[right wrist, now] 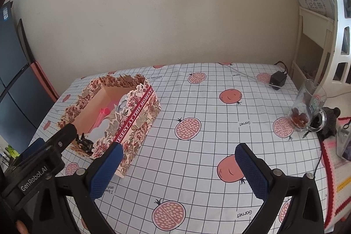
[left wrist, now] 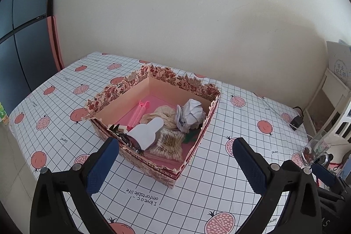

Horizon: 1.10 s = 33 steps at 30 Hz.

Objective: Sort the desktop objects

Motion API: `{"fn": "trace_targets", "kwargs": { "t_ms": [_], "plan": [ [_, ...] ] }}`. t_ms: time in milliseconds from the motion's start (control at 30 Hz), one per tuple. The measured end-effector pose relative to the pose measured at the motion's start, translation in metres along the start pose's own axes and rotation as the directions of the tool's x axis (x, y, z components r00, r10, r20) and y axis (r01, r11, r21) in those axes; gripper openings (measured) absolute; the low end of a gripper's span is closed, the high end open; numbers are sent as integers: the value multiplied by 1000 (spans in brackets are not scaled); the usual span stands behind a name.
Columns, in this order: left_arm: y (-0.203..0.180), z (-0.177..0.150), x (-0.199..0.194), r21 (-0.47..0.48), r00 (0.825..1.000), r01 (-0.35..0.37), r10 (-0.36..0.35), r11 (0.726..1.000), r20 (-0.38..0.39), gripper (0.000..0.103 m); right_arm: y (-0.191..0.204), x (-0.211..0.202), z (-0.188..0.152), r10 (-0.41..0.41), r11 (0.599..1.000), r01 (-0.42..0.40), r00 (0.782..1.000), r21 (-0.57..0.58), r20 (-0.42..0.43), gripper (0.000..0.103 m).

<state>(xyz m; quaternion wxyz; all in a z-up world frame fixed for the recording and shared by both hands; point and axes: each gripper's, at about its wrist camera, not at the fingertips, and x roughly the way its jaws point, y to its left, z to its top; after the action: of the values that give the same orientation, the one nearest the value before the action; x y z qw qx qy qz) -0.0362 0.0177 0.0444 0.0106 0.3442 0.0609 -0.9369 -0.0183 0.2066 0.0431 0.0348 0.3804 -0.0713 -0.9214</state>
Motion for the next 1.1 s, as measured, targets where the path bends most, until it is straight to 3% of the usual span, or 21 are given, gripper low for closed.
{"fn": "trace_targets", "kwargs": {
  "t_ms": [200, 500, 700, 1100],
  "plan": [
    [0, -3, -1, -12, 999, 35, -35, 999, -18, 103, -2, -3, 0, 21, 1000, -20, 1000, -23, 14, 103],
    [-6, -7, -4, -9, 999, -35, 34, 999, -9, 103, -5, 0, -3, 11, 1000, -11, 1000, -27, 3, 103],
    [-2, -8, -1, -34, 1000, -4, 3, 999, -26, 103, -4, -1, -3, 13, 999, -13, 1000, -32, 8, 103],
    [2, -11, 7, -46, 997, -21, 18, 999, -70, 103, -6, 0, -4, 3, 1000, -3, 1000, -22, 9, 103]
  ]
}}
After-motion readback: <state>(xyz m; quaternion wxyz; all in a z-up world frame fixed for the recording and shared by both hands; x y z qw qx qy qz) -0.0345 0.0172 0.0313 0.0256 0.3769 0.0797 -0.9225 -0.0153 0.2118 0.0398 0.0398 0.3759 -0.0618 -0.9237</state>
